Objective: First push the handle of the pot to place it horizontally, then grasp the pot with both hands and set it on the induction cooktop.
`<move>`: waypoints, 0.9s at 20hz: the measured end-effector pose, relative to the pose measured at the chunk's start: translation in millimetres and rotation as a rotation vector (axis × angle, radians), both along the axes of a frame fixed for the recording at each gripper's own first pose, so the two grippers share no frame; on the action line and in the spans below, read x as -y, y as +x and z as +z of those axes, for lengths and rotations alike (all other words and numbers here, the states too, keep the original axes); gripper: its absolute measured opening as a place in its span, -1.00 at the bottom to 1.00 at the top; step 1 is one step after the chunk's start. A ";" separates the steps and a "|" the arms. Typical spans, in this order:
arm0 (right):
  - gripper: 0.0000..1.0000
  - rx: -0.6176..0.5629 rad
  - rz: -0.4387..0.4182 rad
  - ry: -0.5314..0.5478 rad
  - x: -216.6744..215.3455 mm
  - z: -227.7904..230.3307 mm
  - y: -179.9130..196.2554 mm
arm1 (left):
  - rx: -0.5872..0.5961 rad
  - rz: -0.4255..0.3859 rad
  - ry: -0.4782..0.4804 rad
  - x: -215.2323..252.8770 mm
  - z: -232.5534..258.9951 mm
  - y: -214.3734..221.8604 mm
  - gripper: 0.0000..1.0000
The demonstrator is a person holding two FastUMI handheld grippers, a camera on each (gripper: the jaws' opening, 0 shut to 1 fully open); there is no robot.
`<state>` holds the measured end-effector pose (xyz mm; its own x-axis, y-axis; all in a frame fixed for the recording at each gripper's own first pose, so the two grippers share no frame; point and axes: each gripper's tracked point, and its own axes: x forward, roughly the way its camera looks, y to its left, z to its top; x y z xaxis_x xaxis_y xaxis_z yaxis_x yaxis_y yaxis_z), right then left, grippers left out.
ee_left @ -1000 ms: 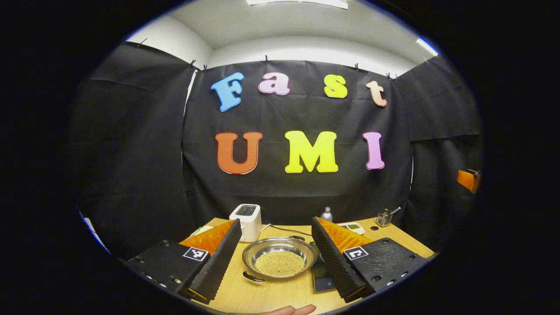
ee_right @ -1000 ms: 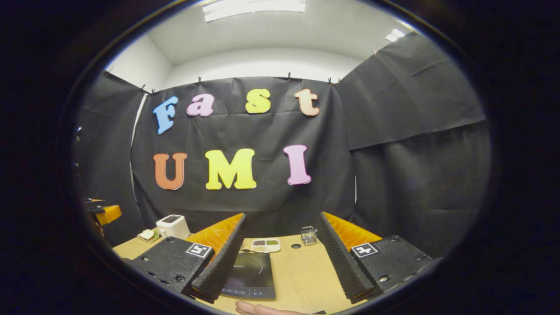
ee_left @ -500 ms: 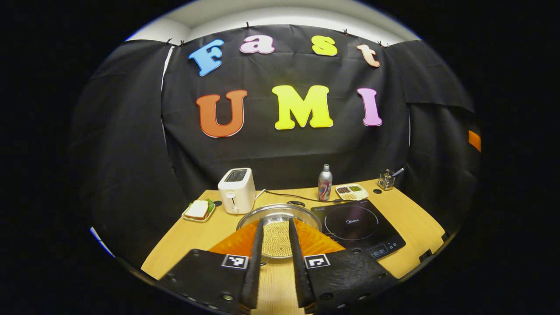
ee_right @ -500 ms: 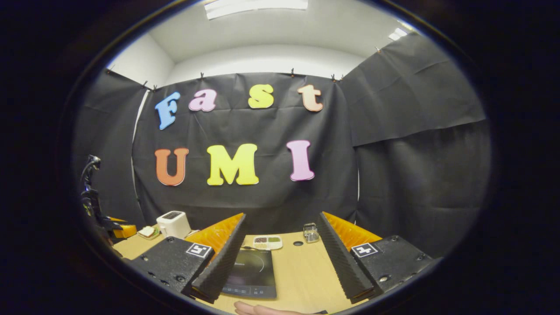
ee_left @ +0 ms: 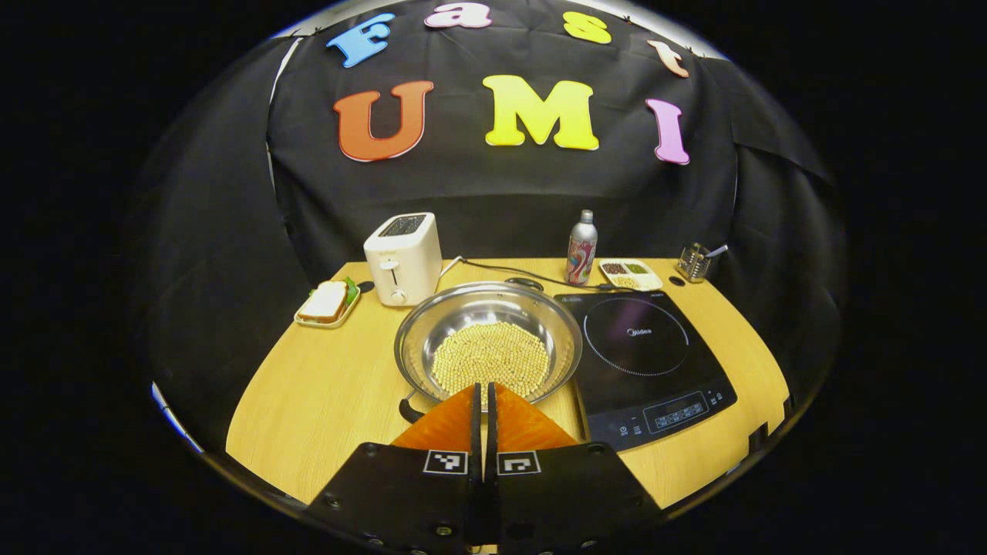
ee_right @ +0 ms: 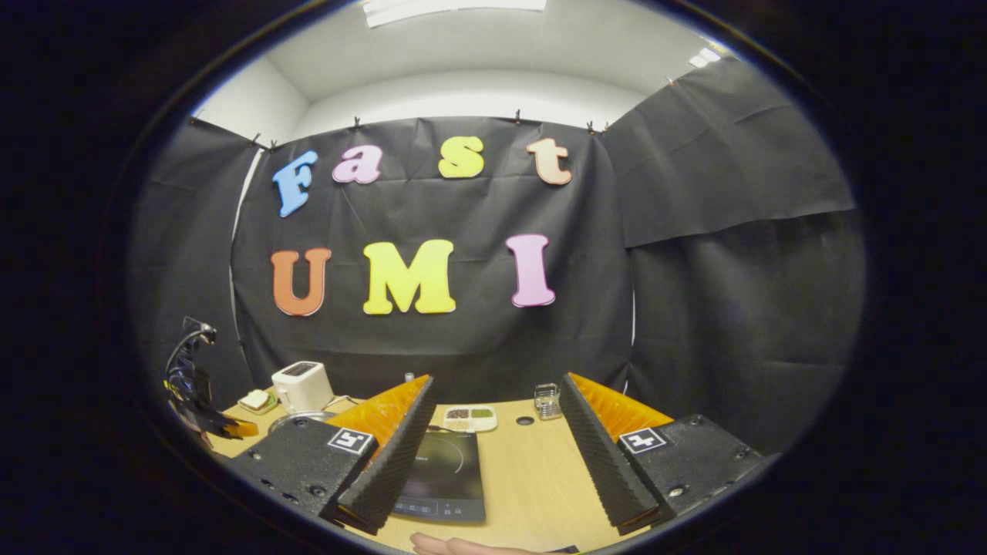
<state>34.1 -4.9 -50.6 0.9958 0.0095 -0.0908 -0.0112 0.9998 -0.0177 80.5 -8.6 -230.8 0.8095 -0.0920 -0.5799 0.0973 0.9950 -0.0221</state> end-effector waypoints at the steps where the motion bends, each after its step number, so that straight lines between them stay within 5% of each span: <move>1: 0.97 -0.005 0.002 0.002 -0.4 -3.6 1.7 | -0.020 0.003 0.004 -1.1 -7.7 1.6 -1.00; 18: 1.00 -0.100 0.002 -0.016 -1.8 -50.5 35.4 | -0.281 0.006 -0.038 -6.9 -97.0 11.7 -1.00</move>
